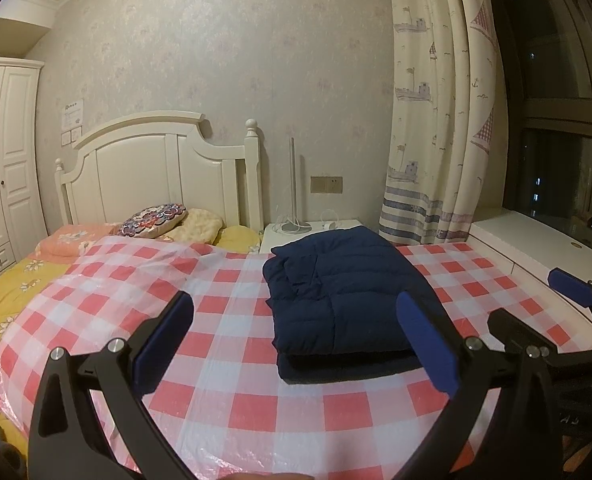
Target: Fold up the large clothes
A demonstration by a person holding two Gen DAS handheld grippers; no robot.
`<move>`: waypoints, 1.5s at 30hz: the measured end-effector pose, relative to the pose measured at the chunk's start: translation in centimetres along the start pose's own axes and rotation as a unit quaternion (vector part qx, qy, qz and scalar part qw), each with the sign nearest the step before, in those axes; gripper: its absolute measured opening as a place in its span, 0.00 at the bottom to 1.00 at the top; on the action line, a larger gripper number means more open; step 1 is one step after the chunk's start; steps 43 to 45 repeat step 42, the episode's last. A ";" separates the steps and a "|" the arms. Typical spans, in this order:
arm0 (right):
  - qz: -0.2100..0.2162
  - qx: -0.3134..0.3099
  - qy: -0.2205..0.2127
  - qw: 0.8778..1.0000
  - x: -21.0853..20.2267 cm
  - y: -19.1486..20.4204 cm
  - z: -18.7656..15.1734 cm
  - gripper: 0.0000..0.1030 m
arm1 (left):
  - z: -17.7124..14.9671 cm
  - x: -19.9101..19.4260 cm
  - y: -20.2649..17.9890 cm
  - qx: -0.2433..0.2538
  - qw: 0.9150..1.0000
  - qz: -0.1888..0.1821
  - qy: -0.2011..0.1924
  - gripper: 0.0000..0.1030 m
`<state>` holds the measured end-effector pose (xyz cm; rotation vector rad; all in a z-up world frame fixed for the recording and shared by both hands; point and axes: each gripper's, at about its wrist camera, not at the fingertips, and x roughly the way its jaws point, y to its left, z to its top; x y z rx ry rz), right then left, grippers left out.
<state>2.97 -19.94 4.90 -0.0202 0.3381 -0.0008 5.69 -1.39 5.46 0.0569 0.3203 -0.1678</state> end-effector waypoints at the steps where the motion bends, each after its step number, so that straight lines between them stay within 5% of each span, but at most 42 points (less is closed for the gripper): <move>1: 0.000 0.000 0.000 1.000 0.0 0.0 0.0 0.95 | -0.1 0.0 0.0 -0.001 1.000 0.000 0.001 0.98; 25: 0.004 0.002 0.008 1.000 0.3 0.4 -0.7 0.95 | -0.4 0.0 0.0 -0.003 1.000 0.001 0.003 0.98; 31: 0.010 -0.001 0.026 1.000 1.2 0.7 -1.9 0.95 | -1.2 0.3 0.0 -0.007 1.000 -0.023 0.000 0.98; 37: 0.016 -0.028 0.063 0.998 3.7 0.2 -2.8 0.95 | -1.9 4.2 1.5 0.009 0.997 -0.038 0.060 0.98; 42: -0.075 -0.091 0.084 0.989 5.8 -6.4 -1.2 0.95 | -0.6 11.8 12.9 -0.030 0.989 0.075 0.122 0.98; 45: -0.075 -0.091 0.084 0.989 5.8 -6.4 -1.2 0.95 | -0.6 11.8 12.9 -0.030 0.989 0.075 0.122 0.98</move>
